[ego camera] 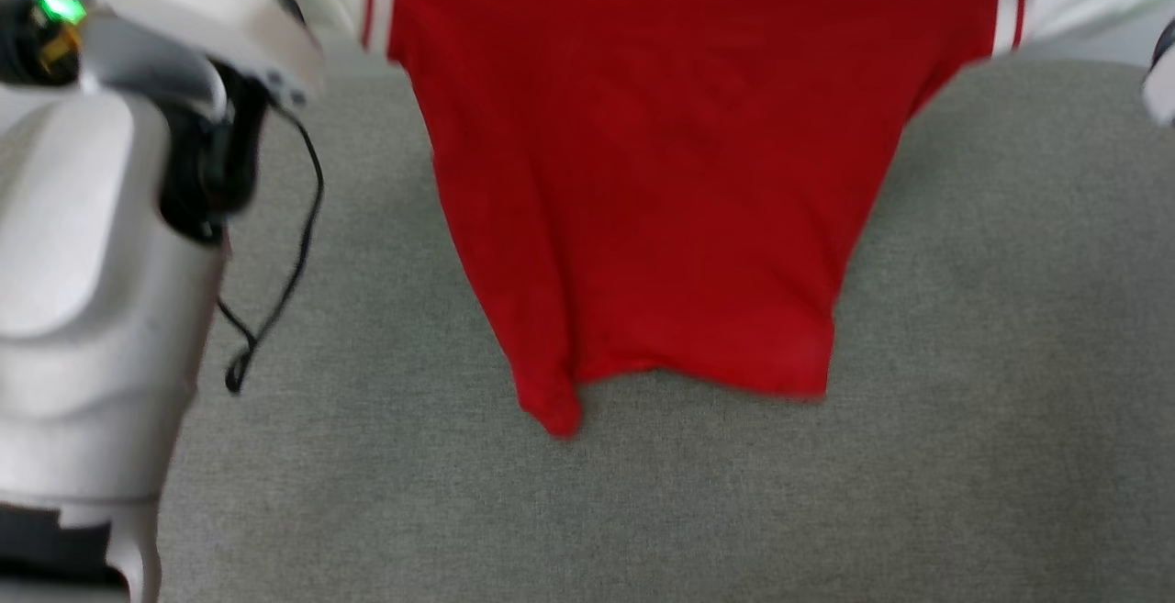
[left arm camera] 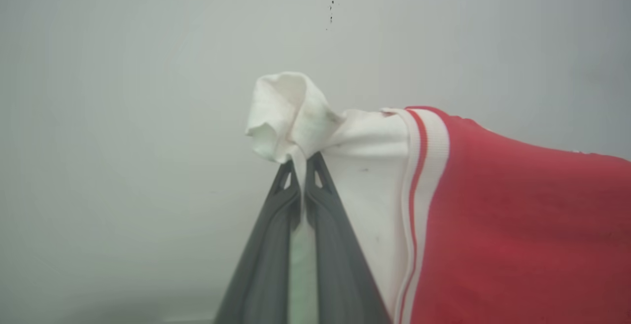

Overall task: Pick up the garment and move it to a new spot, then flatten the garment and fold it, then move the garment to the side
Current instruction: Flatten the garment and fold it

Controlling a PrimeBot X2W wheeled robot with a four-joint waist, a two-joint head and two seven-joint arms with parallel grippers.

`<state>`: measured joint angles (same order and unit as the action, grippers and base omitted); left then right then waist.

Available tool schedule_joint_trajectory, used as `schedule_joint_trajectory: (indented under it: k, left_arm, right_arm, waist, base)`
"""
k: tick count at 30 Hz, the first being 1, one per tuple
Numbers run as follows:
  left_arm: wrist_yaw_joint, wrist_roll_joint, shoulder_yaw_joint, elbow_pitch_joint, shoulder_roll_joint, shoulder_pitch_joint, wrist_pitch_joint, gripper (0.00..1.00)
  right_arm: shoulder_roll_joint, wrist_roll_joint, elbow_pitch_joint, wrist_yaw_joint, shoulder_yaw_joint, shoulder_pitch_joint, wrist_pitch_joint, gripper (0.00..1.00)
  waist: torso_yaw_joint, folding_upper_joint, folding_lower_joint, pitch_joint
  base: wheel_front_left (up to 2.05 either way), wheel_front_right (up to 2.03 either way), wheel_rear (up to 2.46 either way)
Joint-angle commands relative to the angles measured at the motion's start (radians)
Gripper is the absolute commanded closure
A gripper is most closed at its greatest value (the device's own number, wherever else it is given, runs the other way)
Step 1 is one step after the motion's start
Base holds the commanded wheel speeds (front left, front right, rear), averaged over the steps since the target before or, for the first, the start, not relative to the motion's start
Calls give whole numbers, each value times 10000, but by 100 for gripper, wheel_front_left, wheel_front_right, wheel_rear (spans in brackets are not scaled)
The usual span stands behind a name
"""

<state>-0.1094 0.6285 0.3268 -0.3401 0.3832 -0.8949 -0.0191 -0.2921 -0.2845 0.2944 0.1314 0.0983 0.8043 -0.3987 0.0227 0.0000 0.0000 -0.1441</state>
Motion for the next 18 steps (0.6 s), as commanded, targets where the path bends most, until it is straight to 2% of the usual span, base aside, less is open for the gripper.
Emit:
schedule_joint_trajectory:
  k: [1,11,18]
  left_arm:
    - [112,-118,-142,-446,-40,-1021,359,100]
    - [340,-712,-387,-1819,80,-4666,1458,100]
    - [503,-893,-467,-2361,299,-6345,1712,100]
  right_arm:
    - [-46,102,203,-14,8,960,319,100]
    - [-59,255,952,-14,-392,4543,1257,100]
    - [-28,171,1716,-14,-971,6607,1792,100]
  waist:
    - [37,0,0,-495]
    - [315,0,0,-2157]
    - [504,0,0,-3655]
  base:
    - [0,0,0]
    - [0,0,0]
    - [0,0,0]
